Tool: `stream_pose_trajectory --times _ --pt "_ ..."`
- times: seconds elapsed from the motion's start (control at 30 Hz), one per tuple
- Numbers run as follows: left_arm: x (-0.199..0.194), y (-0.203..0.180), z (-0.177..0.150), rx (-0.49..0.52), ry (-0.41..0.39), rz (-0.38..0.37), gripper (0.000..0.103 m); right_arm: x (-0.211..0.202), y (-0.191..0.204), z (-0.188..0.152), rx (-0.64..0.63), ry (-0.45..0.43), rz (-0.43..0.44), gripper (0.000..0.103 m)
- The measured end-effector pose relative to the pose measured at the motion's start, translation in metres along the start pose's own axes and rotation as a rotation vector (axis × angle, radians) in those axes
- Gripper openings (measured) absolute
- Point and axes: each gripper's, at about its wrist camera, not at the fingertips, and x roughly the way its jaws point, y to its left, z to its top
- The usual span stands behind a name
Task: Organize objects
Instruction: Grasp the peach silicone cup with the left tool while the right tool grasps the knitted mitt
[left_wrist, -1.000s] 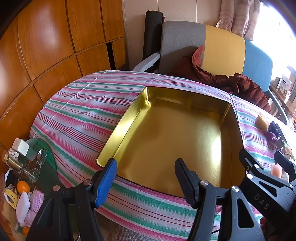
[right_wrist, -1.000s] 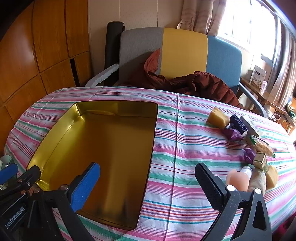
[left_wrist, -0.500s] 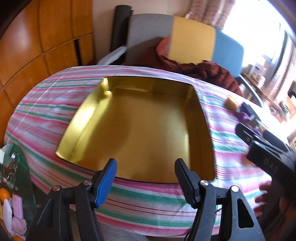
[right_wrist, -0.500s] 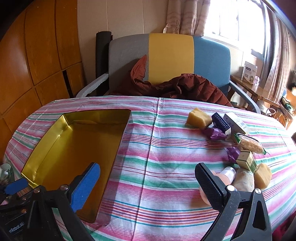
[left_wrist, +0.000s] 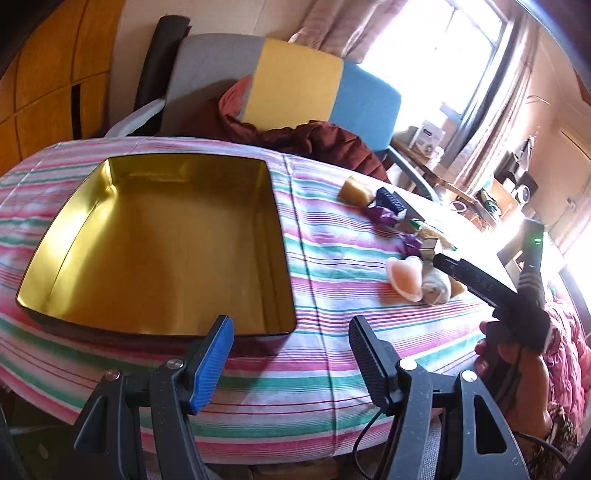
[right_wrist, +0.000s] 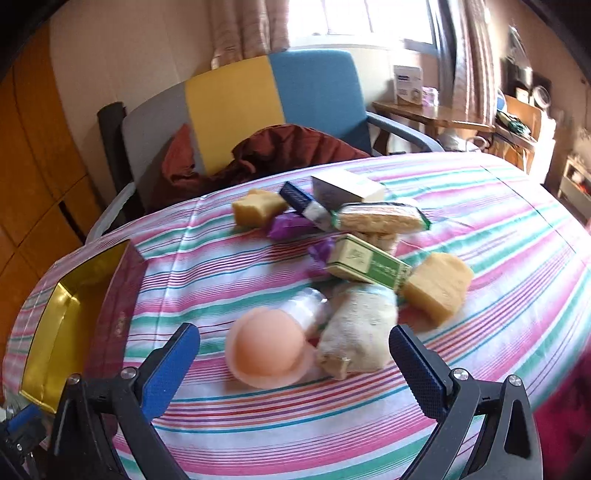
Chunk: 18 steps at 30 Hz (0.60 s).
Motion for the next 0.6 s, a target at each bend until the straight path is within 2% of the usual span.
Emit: stream_pose_trajectory --times 0.03,0.17,0.43,0.5,0.6 --pt "0.002 -0.004 0.0 0.013 0.004 -0.006 0.066 0.004 -0.007 0.001 0.014 0.007 -0.01 0.1" --pt "0.008 -0.012 0.001 0.02 0.036 -0.055 0.066 0.024 -0.03 -0.001 0.065 0.062 0.008 0.08" --pt "0.021 -0.034 0.005 0.083 0.08 -0.074 0.066 0.05 -0.038 -0.003 0.084 0.089 0.041 0.073" --pt "0.026 -0.041 0.007 0.094 0.096 -0.092 0.068 0.055 -0.036 -0.003 0.062 0.097 0.03 0.059" --pt "0.033 -0.052 0.011 0.117 0.107 -0.118 0.075 0.054 -0.04 -0.007 0.065 0.094 0.048 0.058"
